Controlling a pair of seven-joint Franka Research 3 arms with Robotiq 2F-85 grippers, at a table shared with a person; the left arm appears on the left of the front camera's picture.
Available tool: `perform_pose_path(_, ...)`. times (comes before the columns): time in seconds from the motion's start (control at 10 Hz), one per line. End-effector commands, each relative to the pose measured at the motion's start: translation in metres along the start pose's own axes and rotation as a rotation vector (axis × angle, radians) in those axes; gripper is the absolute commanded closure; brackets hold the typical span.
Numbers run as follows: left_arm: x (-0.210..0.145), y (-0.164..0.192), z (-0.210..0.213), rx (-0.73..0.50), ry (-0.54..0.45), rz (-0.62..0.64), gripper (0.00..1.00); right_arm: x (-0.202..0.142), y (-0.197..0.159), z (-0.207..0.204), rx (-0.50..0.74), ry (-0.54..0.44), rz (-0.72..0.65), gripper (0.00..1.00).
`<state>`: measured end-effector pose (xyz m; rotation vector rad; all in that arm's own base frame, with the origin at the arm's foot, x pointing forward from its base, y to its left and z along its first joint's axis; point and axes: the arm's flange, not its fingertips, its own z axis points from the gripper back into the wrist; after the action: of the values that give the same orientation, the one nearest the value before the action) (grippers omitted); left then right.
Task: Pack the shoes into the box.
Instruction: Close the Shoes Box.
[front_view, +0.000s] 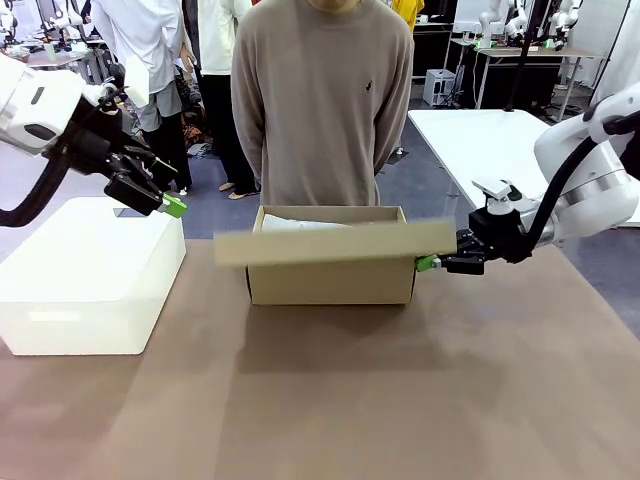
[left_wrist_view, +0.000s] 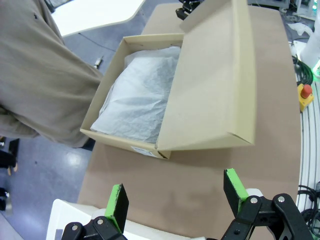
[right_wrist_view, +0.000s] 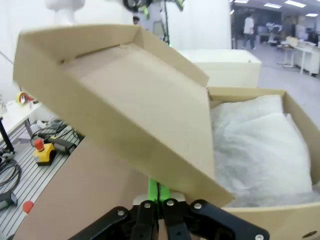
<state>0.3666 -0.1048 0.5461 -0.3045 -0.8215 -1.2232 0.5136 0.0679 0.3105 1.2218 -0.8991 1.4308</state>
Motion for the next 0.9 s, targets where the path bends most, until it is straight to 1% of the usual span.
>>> perform_pose_path(0.0, -0.002, 0.002, 0.0, -0.011, -0.02, -0.014, 0.0, 0.009, 0.005, -0.001, -0.086, -0.056, -0.021, 1.0)
perform_pose_path(0.2, -0.002, 0.002, 0.0, -0.011, -0.02, -0.014, 0.0, 0.017, 0.0, 0.003, -0.158, -0.071, -0.011, 1.0)
perform_pose_path(0.3, -0.002, 0.002, 0.0, -0.011, -0.02, -0.014, 0.0, 0.02, -0.004, 0.005, -0.208, -0.057, -0.004, 1.0)
perform_pose_path(0.4, -0.002, 0.002, 0.0, -0.011, -0.02, -0.014, 0.0, 0.023, -0.009, 0.005, -0.233, -0.037, 0.001, 1.0)
perform_pose_path(0.6, -0.002, 0.002, 0.0, -0.011, -0.02, -0.014, 0.0, 0.03, -0.026, 0.004, -0.269, 0.039, 0.017, 1.0)
perform_pose_path(0.8, -0.002, 0.002, 0.0, -0.011, -0.02, -0.014, 0.0, 0.029, -0.04, 0.003, -0.266, 0.082, 0.008, 1.0)
